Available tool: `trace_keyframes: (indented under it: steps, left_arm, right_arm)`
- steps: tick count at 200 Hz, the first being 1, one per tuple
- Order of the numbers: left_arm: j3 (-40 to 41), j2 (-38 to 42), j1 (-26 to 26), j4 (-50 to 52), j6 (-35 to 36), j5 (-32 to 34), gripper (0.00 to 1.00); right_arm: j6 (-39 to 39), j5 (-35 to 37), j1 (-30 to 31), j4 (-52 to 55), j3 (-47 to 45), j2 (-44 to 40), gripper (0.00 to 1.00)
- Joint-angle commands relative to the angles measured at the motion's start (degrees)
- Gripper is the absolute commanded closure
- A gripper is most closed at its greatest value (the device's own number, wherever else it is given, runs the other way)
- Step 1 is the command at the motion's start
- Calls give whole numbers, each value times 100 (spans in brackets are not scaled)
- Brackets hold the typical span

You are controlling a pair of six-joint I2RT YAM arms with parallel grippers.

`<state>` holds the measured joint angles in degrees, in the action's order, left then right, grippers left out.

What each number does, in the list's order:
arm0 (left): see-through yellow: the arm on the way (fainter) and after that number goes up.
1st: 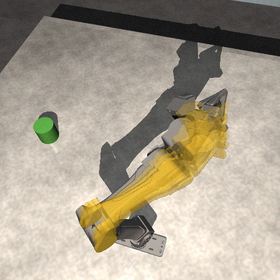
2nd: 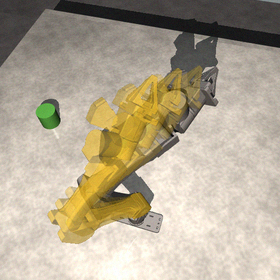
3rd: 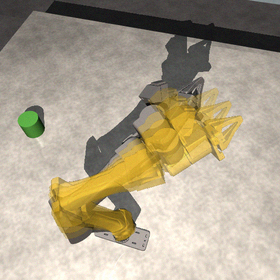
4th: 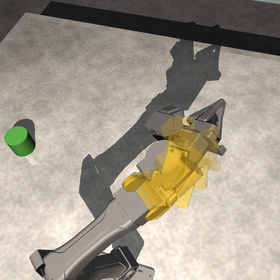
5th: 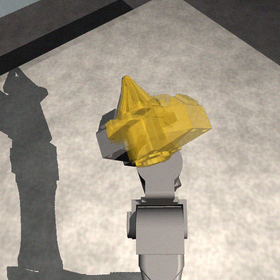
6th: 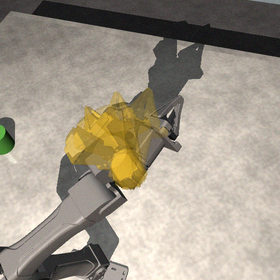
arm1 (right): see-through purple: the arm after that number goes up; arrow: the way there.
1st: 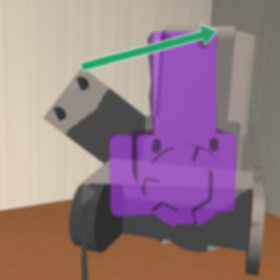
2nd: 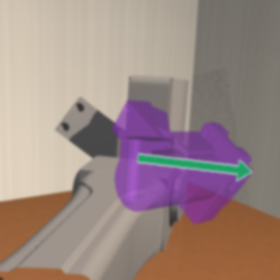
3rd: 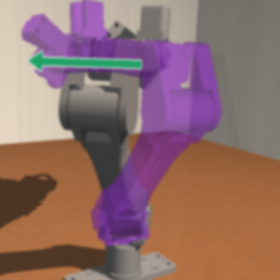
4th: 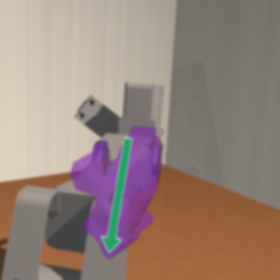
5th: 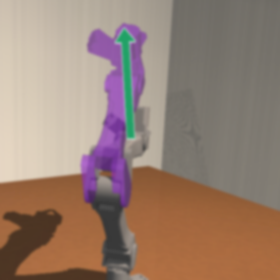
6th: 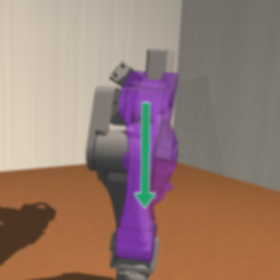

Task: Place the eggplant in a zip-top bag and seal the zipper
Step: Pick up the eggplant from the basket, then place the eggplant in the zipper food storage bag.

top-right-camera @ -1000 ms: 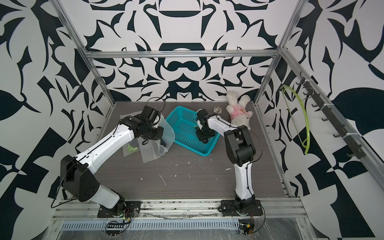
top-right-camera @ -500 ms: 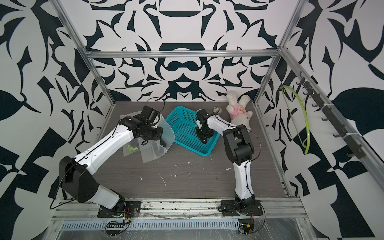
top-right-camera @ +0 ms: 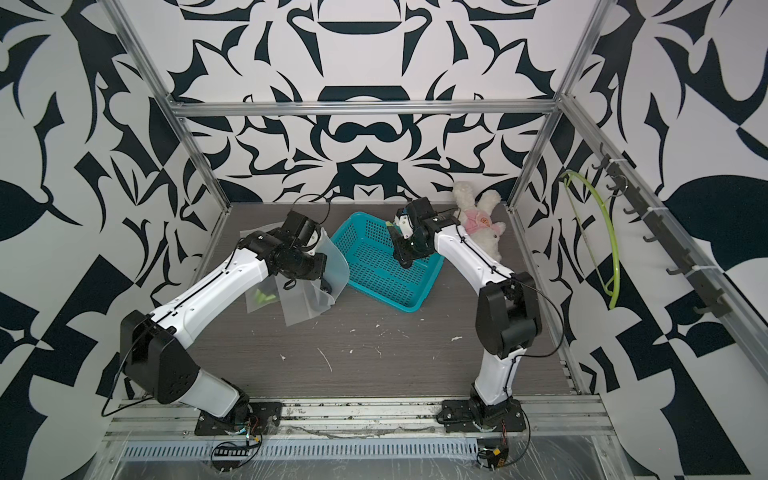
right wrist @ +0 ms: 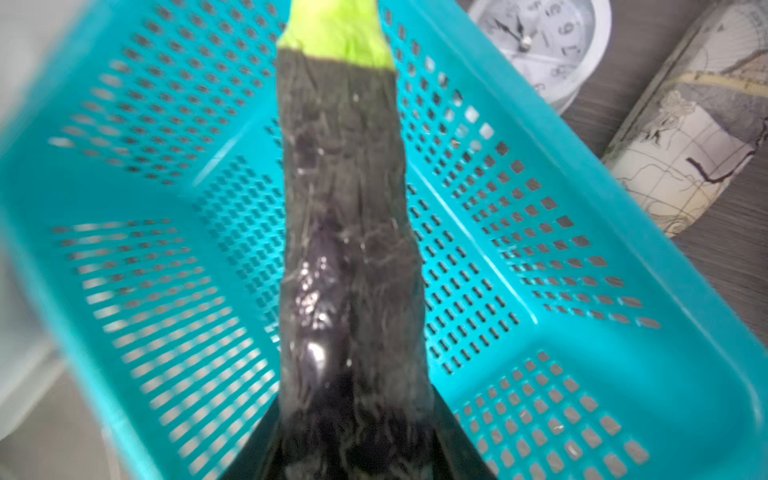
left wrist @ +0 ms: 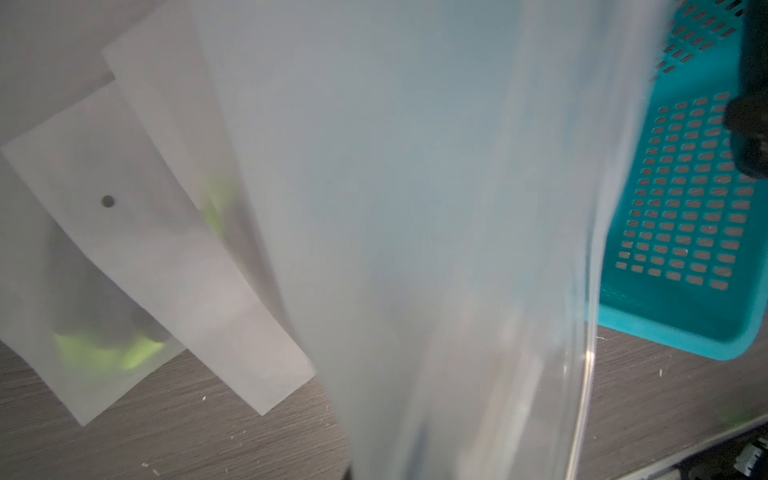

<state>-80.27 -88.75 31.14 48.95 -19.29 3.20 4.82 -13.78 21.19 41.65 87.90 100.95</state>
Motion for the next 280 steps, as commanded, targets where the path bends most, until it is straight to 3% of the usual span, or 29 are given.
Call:
trace_keyframes:
  steps: [1,58,101,177,280]
  left_arm:
    - [-256,-85,-19,122,22,15,100]
    - [-339,-228,-12,-42,13,-101,100]
    - [-453,-331,-11,-114,-5,-137,100]
    - [-747,-549,83,18,86,-7,100]
    - [-272,-310,995,218,387,708,100]
  right_arm:
    - [201,-1003,8,-17,-302,-488,58]
    - [787,-2126,247,-554,-964,-1201,57]
    - [915,-2661,839,-656,-866,-1037,56]
    - [899,-2855,1214,-646,-1301,-1007,56]
    - [503,-3172,1209,51,-720,-420,56]
